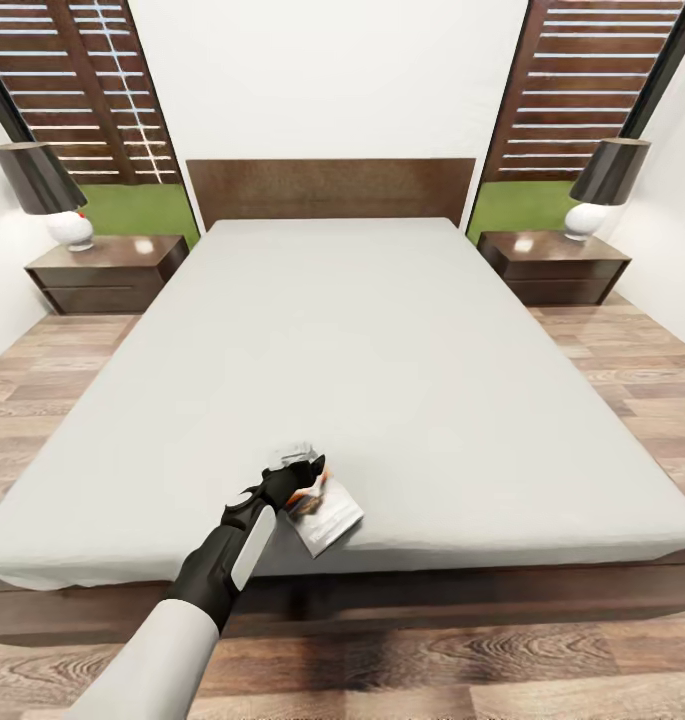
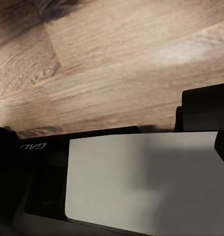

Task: In the bedroom, move the book from the bed onto either nightstand, and place the two sandals side by side next to the bed.

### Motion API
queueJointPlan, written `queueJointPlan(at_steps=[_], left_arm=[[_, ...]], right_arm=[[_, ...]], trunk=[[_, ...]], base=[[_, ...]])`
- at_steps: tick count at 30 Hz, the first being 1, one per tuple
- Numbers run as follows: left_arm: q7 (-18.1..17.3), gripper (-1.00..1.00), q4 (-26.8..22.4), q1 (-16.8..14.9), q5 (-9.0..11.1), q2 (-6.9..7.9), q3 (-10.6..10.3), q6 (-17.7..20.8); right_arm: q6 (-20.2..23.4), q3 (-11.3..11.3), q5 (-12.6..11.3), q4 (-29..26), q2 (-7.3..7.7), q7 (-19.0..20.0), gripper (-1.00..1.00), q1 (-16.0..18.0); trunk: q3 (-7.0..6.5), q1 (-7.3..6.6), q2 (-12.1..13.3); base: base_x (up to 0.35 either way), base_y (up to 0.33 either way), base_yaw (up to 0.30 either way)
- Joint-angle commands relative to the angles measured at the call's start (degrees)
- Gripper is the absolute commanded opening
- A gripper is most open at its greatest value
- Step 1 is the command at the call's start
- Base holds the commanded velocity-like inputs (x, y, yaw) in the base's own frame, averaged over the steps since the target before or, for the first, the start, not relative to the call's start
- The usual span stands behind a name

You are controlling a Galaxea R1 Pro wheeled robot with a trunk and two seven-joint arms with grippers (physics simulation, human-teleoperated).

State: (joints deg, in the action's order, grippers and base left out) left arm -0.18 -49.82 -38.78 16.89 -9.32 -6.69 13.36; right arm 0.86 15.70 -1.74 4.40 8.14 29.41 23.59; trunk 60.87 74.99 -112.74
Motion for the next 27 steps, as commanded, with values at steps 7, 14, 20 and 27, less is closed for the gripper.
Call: queueJointPlan(at_steps=[7, 14, 20, 27], left_arm=[[0.00, 1.00, -0.02, 0.02, 0.43, 0.00, 0.01, 0.27], [0.00, 1.00, -0.02, 0.02, 0.43, 0.00, 0.01, 0.28], [0.00, 1.00, -0.02, 0.01, 0.43, 0.00, 0.01, 0.28], [0.00, 1.00, -0.02, -0.01, 0.46, 0.00, 0.08, 0.34]], right_arm=[[0.10, 0.30, -0.19, 0.17, 0.03, 0.14, 1.00, 0.05], [0.10, 0.30, -0.19, 0.17, 0.06, 0.14, 1.00, 0.05], [0.11, 0.30, -0.19, 0.17, 0.05, 0.15, 1.00, 0.05], [0.09, 0.30, -0.19, 0.17, 0.07, 0.17, 1.00, 0.05]], trunk=[[0.04, -0.01, -0.02], [0.04, -0.01, -0.02], [0.04, -0.01, -0.02], [0.04, -0.01, -0.02]], base=[[-0.015, 0.000, 0.000], [0.000, 0.000, 0.000], [0.000, 0.000, 0.000], [0.001, 0.000, 0.000]])
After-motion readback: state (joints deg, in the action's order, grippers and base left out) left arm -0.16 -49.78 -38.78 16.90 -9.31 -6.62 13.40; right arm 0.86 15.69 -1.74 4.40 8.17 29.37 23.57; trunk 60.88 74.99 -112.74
